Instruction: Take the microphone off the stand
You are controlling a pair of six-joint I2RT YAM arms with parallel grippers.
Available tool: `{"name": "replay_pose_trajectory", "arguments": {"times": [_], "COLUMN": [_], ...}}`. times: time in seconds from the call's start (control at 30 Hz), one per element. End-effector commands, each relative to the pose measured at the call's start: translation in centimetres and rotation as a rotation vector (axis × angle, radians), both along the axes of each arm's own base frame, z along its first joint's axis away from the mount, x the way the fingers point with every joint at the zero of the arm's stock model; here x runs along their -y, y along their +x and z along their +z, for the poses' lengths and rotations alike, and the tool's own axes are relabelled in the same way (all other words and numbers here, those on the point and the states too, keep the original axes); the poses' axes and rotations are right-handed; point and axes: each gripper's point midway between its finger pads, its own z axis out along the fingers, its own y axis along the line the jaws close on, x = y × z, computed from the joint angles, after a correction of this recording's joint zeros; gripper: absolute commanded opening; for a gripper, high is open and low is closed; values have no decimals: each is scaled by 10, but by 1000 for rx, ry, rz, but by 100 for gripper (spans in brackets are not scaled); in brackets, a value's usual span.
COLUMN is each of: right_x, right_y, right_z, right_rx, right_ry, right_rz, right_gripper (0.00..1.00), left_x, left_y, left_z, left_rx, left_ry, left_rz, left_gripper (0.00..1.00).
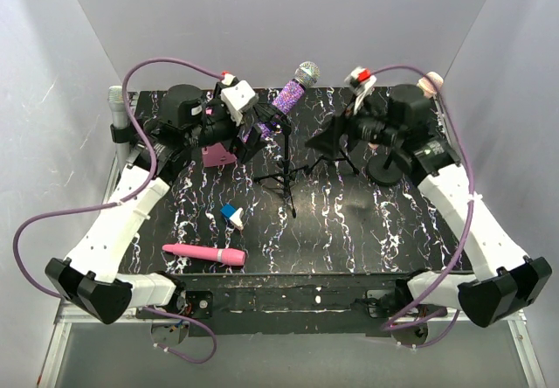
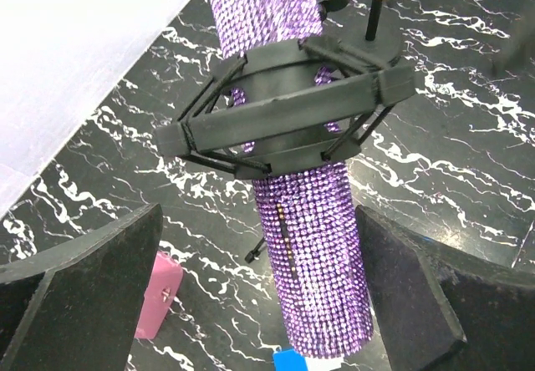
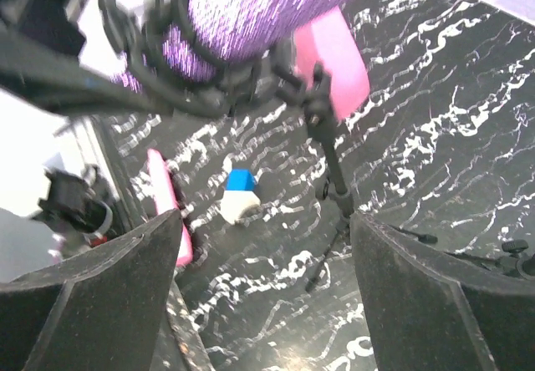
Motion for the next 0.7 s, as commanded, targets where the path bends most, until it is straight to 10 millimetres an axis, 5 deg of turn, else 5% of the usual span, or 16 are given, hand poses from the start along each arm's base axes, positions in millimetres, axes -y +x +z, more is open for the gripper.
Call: {"name": "replay_pose_trajectory", "arguments": {"times": [0.0,0.33,0.67], "right_x": [2,-15,-32], "right_y": [0,35,64], "right_z": [38,98,106], "right_rx": [-253,-189,-316], "right_ry": [162,387,491], "right_rz": [53,118,72], "right_gripper": [88,89,90], "left_x": [-4,24,28], "left_y": [-20,-6,5], "left_z": [38,59,74], "left_rx": [106,100,176], "left_ry": [11,-10,51], "left_rz": [-76,-198,-238], "left_gripper": [98,98,95]}}
